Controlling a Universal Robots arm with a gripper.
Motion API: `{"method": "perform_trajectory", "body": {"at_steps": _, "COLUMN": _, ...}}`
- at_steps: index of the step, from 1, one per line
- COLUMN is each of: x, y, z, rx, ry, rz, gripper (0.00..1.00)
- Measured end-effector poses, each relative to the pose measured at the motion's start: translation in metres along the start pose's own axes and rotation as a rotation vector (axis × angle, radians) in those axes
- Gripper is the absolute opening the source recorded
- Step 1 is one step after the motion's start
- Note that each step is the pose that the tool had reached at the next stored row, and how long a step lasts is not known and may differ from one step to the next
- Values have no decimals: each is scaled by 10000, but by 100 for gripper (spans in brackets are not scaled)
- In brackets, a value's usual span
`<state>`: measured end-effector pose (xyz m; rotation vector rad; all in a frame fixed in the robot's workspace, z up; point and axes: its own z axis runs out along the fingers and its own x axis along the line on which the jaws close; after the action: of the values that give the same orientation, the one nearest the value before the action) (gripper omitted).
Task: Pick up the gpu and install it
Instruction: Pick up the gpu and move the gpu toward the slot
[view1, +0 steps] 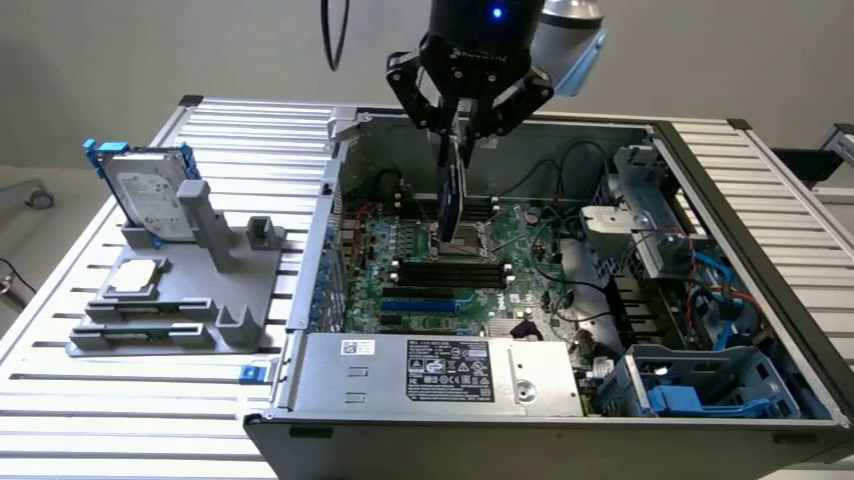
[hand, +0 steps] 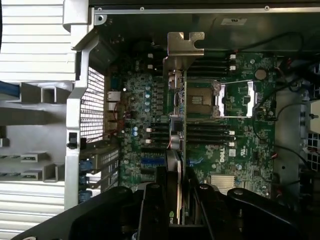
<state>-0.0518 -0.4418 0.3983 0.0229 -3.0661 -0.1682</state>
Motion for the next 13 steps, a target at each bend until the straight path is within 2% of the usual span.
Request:
{"method": "perform_trajectory", "body": {"at_steps": 8, "x": -353, "y": -19, "z": 120, "rx": 1, "ry": 1, "rz": 1, "gripper": 26}}
{"method": "perform_trajectory", "body": {"at_steps": 10, "x": -364, "y": -22, "z": 154, "rx": 0, "ry": 0, "rz": 1, "gripper": 26}}
{"method": "perform_trajectory", "body": {"at_steps": 13, "x": -364, "y": -22, "z": 156, "rx": 2, "ry": 4, "rz": 3, "gripper": 26}}
